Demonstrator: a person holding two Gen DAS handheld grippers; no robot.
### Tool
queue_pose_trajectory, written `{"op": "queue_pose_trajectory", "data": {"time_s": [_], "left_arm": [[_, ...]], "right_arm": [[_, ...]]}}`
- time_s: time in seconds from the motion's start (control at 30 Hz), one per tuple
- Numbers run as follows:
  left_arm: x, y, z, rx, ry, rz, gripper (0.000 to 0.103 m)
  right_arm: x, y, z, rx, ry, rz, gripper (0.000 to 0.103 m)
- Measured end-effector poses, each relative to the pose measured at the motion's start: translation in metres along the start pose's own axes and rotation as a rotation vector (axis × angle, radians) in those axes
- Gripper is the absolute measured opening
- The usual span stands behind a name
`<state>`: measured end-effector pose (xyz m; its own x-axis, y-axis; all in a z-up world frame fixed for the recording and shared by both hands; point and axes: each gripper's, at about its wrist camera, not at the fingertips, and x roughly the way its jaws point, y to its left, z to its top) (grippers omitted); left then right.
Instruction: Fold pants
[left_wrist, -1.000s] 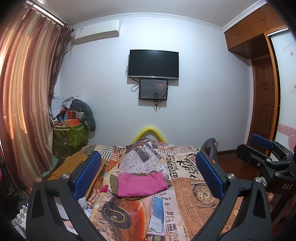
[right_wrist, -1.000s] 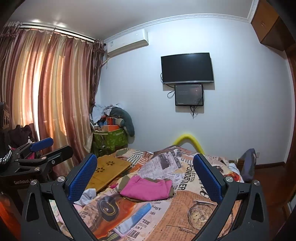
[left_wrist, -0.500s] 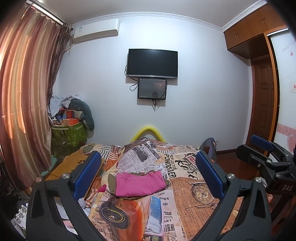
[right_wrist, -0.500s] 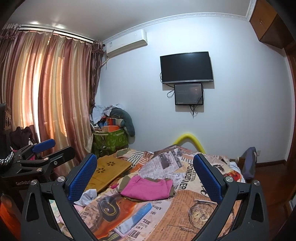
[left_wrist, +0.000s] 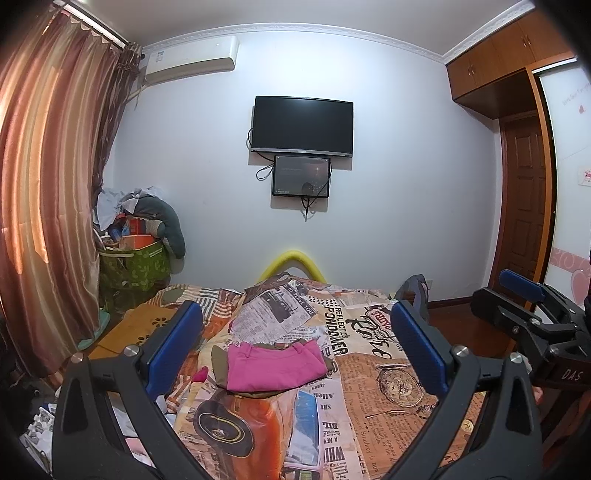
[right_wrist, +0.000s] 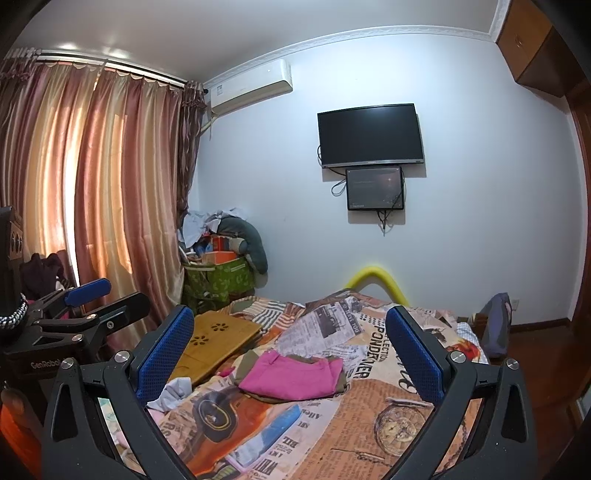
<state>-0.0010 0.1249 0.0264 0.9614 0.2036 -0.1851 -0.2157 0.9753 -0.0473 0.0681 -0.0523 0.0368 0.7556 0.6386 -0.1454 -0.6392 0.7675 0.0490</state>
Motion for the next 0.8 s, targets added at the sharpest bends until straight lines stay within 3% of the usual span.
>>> {"op": "queue_pose_trajectory", "data": {"time_s": [0.8], "left_arm": [[0.0004,-0.0002,0.0012,0.000,0.005,-0.017,0.103]], "right_arm": [[0.0008,0.0006,0.0008,0.005,0.003,0.003,0.103]]}}
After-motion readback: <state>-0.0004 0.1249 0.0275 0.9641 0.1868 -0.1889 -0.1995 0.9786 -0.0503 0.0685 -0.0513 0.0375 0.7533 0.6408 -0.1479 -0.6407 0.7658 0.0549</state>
